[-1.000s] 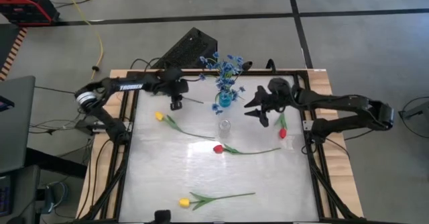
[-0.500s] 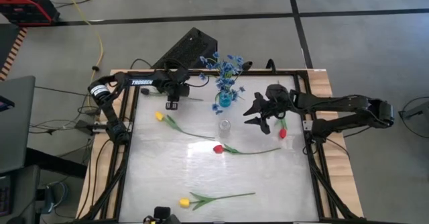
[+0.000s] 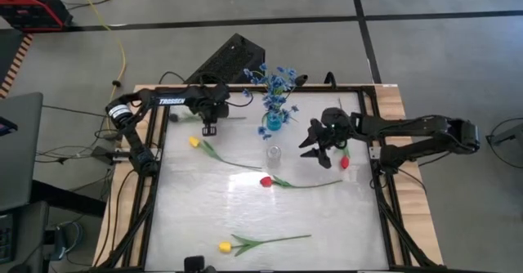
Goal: Sort flowers into vase by color
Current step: Put the black flower into the blue vase
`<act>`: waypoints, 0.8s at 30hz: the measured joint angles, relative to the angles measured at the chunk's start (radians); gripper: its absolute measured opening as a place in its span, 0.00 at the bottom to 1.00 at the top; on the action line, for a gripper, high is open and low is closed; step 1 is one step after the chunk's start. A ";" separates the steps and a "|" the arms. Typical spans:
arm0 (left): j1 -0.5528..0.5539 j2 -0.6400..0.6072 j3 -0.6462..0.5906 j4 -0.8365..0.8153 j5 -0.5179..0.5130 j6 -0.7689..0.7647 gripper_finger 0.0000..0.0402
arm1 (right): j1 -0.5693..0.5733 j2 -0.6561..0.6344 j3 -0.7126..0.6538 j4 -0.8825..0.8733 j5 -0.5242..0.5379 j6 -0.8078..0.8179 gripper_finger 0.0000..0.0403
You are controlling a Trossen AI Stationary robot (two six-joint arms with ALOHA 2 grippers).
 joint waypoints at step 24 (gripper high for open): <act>-0.609 -0.445 0.036 -0.262 0.247 -0.791 0.00 | 0.479 -0.001 0.000 0.413 0.254 -0.401 0.49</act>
